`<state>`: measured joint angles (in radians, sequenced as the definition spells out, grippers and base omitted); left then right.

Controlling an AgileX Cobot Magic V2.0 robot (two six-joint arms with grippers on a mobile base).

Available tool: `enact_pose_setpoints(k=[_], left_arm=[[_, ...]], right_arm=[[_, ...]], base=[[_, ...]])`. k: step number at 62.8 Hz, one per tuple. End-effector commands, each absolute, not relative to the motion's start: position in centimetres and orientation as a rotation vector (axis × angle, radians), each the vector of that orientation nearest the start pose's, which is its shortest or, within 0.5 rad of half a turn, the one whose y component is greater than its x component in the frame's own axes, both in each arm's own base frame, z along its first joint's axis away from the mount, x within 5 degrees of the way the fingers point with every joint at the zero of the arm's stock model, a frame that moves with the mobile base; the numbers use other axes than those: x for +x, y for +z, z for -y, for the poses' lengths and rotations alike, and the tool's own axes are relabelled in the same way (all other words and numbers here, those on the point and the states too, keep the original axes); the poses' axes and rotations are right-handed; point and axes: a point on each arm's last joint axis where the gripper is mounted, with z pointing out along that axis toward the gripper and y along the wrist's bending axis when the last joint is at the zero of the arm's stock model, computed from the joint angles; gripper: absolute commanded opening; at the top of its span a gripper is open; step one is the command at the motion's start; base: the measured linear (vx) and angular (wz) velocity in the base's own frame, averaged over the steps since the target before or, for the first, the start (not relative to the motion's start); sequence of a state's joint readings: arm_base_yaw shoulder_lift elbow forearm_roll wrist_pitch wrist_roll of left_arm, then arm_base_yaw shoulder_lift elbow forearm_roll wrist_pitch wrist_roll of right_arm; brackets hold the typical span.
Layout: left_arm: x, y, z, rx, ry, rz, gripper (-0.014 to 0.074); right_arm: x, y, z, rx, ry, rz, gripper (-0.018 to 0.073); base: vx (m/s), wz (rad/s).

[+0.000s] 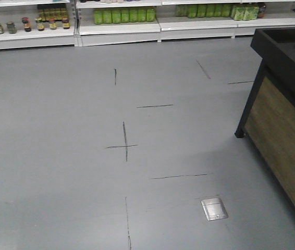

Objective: Pick three apples into basket with both arms
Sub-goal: 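Drive the base across the floor toward the fruit display tables, then turn and approach the table holding the light-blue basket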

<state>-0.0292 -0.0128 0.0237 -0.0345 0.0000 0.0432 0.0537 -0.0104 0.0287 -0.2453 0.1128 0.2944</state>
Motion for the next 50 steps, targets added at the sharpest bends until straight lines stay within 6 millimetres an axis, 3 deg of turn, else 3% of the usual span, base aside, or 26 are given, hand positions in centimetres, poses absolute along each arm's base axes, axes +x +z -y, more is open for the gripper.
enact_pose_setpoints(k=[1, 50], left_arm=[[5.56, 20.46, 0.13, 0.016, -0.025, -1.438, -0.0006], [5.56, 20.46, 0.13, 0.016, -0.025, -1.438, -0.0006]], right_arm=[[5.65, 19.67, -0.18, -0.002, 0.059, -1.543, -0.0004], [5.65, 19.67, -0.18, -0.002, 0.059, -1.543, -0.0004]], base=[[0.21, -0.38], [0.2, -0.54]])
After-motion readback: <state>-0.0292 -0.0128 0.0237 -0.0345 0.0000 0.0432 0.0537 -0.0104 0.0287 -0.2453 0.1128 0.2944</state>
